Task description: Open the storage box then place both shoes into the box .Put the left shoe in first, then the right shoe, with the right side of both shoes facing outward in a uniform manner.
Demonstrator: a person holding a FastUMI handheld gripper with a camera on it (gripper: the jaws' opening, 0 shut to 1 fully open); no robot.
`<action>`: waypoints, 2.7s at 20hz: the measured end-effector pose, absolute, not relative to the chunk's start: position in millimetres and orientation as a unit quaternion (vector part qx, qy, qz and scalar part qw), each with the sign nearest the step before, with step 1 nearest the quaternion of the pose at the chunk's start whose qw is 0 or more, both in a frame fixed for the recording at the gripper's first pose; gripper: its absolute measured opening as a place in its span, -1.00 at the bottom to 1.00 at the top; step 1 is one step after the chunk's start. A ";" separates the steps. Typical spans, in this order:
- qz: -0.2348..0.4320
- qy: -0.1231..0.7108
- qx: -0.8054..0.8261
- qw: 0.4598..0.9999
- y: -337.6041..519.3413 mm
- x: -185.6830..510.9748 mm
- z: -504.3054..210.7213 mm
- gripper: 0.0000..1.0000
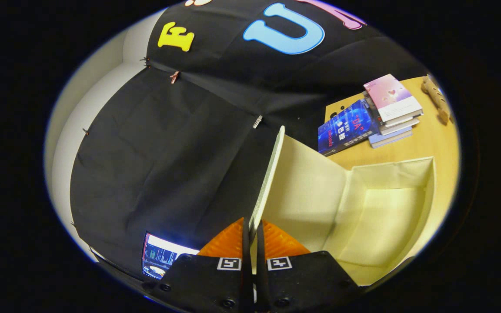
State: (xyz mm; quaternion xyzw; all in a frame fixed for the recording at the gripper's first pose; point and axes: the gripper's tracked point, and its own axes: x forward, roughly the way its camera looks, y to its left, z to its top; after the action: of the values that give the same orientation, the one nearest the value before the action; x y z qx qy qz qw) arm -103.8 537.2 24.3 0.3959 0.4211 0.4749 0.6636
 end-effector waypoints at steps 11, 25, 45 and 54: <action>0.483 0.429 0.372 0.666 593.2 -124.7 -5.4 0.13; 0.435 0.364 0.273 0.777 418.8 -93.0 -54.7 0.92; 0.132 0.502 0.038 0.854 141.4 -49.0 -340.3 0.94; 0.086 0.518 0.033 0.850 144.1 -24.1 -392.6 -0.04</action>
State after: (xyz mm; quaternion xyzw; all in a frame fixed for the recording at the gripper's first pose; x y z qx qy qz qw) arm -24.1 144.1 -392.6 0.0330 0.5181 0.0862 0.8503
